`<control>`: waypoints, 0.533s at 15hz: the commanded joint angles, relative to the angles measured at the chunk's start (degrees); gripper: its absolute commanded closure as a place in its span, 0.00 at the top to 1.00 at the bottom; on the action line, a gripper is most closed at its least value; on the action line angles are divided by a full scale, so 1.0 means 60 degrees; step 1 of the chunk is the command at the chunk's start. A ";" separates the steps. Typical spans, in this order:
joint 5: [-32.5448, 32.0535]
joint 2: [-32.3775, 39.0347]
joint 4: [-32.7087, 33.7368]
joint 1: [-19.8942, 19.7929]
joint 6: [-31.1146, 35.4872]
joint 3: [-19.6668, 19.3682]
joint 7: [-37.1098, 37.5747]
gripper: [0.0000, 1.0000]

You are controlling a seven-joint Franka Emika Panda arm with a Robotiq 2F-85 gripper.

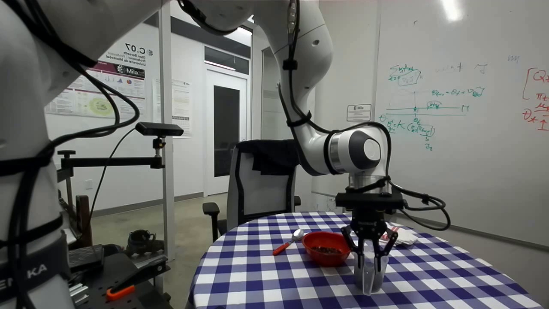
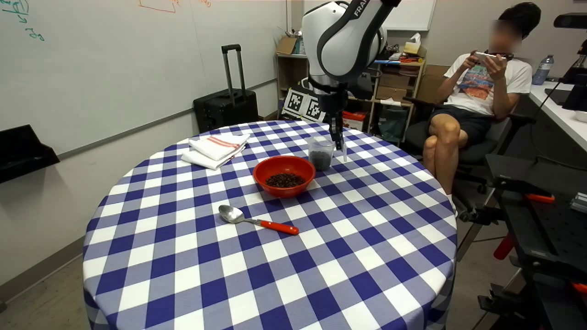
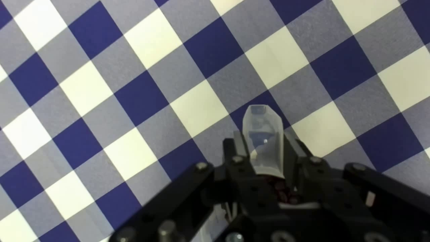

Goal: Pour the contents of the cup into the bowl

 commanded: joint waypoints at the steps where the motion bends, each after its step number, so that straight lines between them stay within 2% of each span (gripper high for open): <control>1: -0.0398 -0.0326 -0.0123 0.0133 -0.0318 -0.0061 -0.0201 0.07; 8: -0.1576 -0.1062 -0.0186 0.0704 -0.1233 -0.0082 -0.0451 0.07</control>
